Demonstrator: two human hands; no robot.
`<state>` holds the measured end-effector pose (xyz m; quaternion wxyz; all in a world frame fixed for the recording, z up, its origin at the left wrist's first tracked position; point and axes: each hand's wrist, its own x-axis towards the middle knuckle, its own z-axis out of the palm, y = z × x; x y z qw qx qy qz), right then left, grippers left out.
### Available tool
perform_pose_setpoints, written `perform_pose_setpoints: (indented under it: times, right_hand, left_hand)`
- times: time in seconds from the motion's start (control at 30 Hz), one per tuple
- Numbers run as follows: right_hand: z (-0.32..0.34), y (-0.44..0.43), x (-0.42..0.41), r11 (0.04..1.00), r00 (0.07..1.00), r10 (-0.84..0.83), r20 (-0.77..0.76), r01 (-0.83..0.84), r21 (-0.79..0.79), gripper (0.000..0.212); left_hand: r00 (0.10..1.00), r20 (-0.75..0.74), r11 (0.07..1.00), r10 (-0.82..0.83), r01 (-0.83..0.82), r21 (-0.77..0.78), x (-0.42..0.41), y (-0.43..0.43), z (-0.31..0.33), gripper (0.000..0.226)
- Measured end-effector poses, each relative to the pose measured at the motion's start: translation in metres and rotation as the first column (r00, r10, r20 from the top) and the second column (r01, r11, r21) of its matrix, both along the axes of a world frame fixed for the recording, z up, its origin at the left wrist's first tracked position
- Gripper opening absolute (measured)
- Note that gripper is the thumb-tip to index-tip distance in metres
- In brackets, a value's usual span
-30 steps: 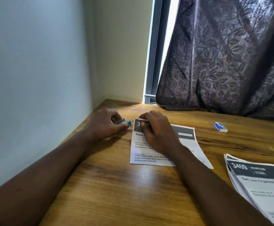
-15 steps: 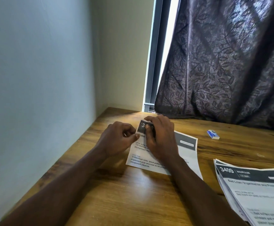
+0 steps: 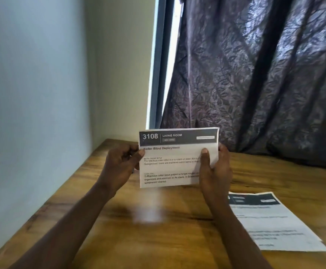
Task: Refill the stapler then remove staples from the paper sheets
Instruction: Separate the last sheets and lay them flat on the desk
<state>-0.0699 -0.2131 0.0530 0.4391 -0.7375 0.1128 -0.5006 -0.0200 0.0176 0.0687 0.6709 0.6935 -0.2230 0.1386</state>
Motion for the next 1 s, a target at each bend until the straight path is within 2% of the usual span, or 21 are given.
perform_pose_setpoints:
  times: [0.1,0.2,0.3,0.43,0.67,0.77,0.87,0.93,1.0]
  right_hand:
    - [0.010,-0.035,-0.031,0.998,0.999,-0.033,-0.036,0.034,0.049,0.028]
    - [0.017,-0.074,-0.065,0.997,0.990,-0.066,-0.122,0.070,0.031,0.029]
    - [0.017,-0.114,-0.089,0.995,0.971,-0.075,-0.225,0.088,0.050,0.025]
    - [0.007,-0.158,-0.119,0.995,0.940,-0.078,-0.332,0.095,0.036,0.022]
    - [-0.024,-0.199,-0.140,0.985,0.863,-0.158,-0.479,0.108,-0.131,0.026]
    - [-0.029,-0.204,-0.147,0.970,0.816,-0.219,-0.535,0.122,-0.212,0.034]
    - [-0.039,-0.212,-0.152,0.948,0.790,-0.299,-0.536,0.180,-0.263,0.040]
    - [-0.047,-0.217,-0.156,0.948,0.772,-0.297,-0.562,0.168,-0.270,0.047]
    - [-0.053,-0.219,-0.159,0.962,0.773,-0.242,-0.586,0.110,-0.251,0.052]
  left_hand:
    - [0.994,-0.095,0.997,-0.057,0.062,0.048,-0.015,-0.025,0.003,0.008]
    - [0.982,-0.163,0.991,-0.096,0.109,0.076,-0.039,-0.059,0.005,0.004]
    - [0.964,-0.219,0.985,-0.151,0.167,0.054,-0.063,-0.093,0.004,0.018]
    - [0.966,-0.207,0.967,-0.153,0.189,0.171,-0.086,-0.133,-0.010,0.037]
    - [0.985,-0.152,0.899,-0.087,0.143,0.415,-0.094,-0.174,-0.037,0.046]
    - [0.998,-0.051,0.830,-0.040,0.062,0.555,-0.093,-0.177,-0.042,0.045]
    - [0.985,0.173,0.691,0.008,-0.131,0.711,-0.099,-0.174,-0.044,0.059]
    - [0.960,0.264,0.613,-0.089,-0.156,0.775,-0.109,-0.173,-0.044,0.073]
    - [0.945,0.220,0.503,-0.242,-0.072,0.861,-0.121,-0.176,-0.042,0.088]
